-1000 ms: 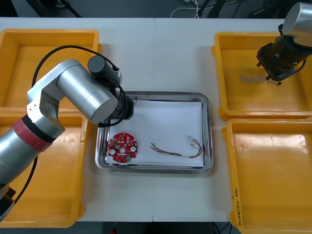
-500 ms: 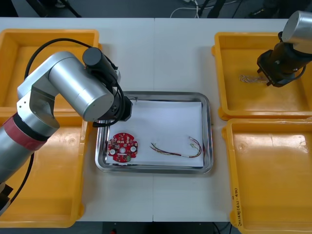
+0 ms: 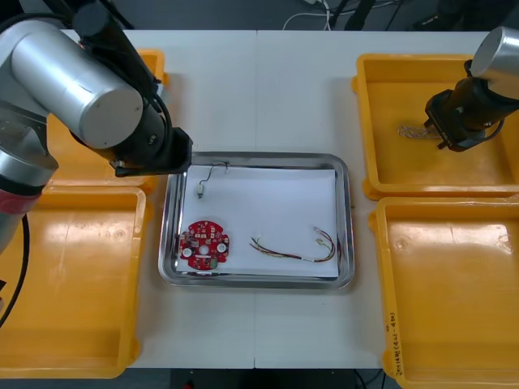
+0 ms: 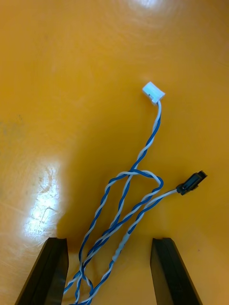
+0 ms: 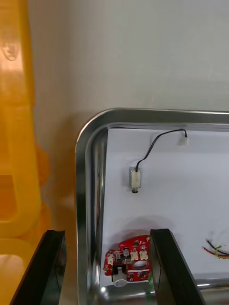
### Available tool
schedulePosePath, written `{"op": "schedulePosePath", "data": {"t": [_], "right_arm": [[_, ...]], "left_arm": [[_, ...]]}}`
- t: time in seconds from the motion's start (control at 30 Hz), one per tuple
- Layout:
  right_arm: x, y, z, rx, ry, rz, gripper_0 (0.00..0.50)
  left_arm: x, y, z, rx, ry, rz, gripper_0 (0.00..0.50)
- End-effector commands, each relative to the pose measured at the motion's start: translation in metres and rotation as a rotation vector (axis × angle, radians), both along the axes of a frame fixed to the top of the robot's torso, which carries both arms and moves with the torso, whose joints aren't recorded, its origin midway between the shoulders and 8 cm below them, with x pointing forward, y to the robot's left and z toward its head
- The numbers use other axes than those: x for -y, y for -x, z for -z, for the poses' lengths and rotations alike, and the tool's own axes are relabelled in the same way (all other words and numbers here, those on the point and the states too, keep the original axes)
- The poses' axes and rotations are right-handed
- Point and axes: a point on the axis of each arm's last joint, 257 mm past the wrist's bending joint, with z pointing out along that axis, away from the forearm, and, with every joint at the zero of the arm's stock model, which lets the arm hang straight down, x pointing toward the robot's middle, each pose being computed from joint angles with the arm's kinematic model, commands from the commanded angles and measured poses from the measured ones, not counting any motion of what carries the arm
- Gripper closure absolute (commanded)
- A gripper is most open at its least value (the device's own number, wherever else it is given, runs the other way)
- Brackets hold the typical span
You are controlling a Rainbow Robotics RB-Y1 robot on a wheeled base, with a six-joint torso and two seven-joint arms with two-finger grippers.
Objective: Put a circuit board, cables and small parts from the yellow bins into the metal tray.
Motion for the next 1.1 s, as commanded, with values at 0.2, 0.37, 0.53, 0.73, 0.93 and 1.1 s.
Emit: {"op": "schedulePosePath", "data": {"t": [0.2, 0.37, 0.53, 0.73, 0.93, 1.1], "right_arm": [[0.004, 0.010, 0.026, -0.016, -0.023, -0.010, 0.000], [0.001, 0.015, 0.035, -0.036, -0.020, -0.018, 0.000], [0.002, 0.020, 0.037, -0.058, -0.009, -0.024, 0.000], [0.004, 0.022, 0.039, -0.067, 0.005, -0.029, 0.000], [0.005, 0.023, 0.041, -0.071, 0.013, -0.035, 0.275], [0.006, 0.025, 0.050, -0.071, 0.012, -0.032, 0.500]], "left_arm": [[-0.045, -0.022, -0.049, 0.062, -0.045, 0.024, 0.000], [-0.065, -0.036, -0.059, 0.050, -0.056, 0.021, 0.000], [-0.084, -0.048, -0.064, 0.035, -0.069, 0.015, 0.000], [-0.107, -0.059, -0.066, 0.027, -0.097, 0.015, 0.000], [-0.126, -0.071, -0.062, 0.037, -0.121, 0.012, 0.000], [-0.132, -0.083, -0.059, 0.063, -0.113, -0.001, 0.000]]}}
